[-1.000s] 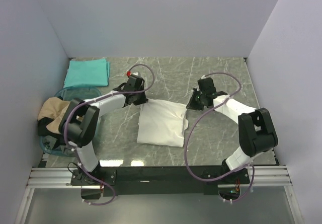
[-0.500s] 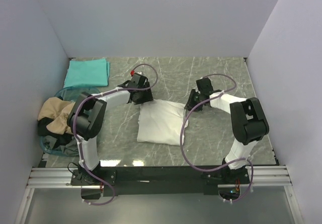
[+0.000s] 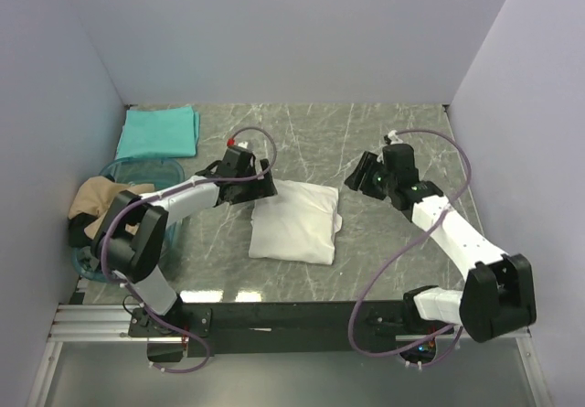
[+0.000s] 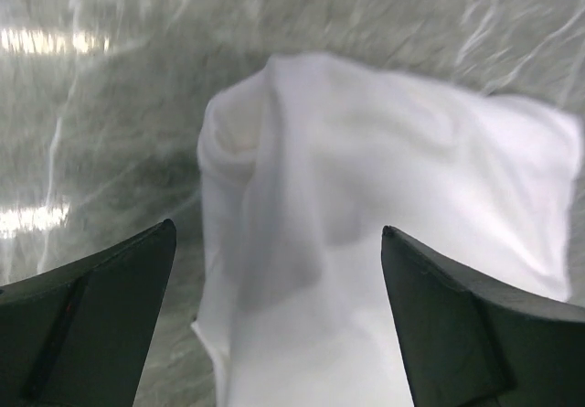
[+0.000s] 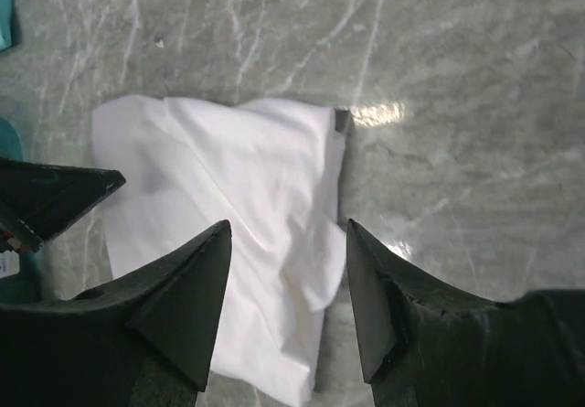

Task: Fold and stack the t-shirts

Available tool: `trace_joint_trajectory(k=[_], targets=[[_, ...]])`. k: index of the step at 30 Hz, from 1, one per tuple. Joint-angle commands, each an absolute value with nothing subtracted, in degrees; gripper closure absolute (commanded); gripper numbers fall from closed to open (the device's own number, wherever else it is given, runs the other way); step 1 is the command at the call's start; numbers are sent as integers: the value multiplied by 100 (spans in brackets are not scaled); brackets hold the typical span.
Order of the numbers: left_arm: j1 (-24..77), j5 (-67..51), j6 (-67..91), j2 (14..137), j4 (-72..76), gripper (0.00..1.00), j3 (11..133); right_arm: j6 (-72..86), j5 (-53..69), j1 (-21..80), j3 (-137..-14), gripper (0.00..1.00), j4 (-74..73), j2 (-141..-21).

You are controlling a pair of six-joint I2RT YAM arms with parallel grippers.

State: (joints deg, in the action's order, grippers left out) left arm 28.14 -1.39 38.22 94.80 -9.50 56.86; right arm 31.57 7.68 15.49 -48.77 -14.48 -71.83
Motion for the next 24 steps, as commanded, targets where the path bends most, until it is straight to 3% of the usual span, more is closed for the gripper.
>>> trace_joint_trajectory(k=[1, 6, 15, 21, 24], targets=[[2970, -36, 3867, 9553, -957, 1, 5634, 3059, 545, 1521, -4562, 39, -1608, -6698], [3216, -18, 3937, 9808, -1168, 2, 5704, 3006, 378, 1512, -4184, 32, -1740, -5970], [3832, 668, 4324, 10538, -1626, 23, 6091, 2760, -104, 1512, -4061, 29, -2197, -5213], [4236, 1683, 4570, 10942, -2248, 54, 6485, 2646, -395, 1512, -3999, 28, -2206, -4922], [4412, 2230, 4649, 11214, -2724, 79, 6907, 2646, -588, 1521, -3964, 28, -2206, -4913]])
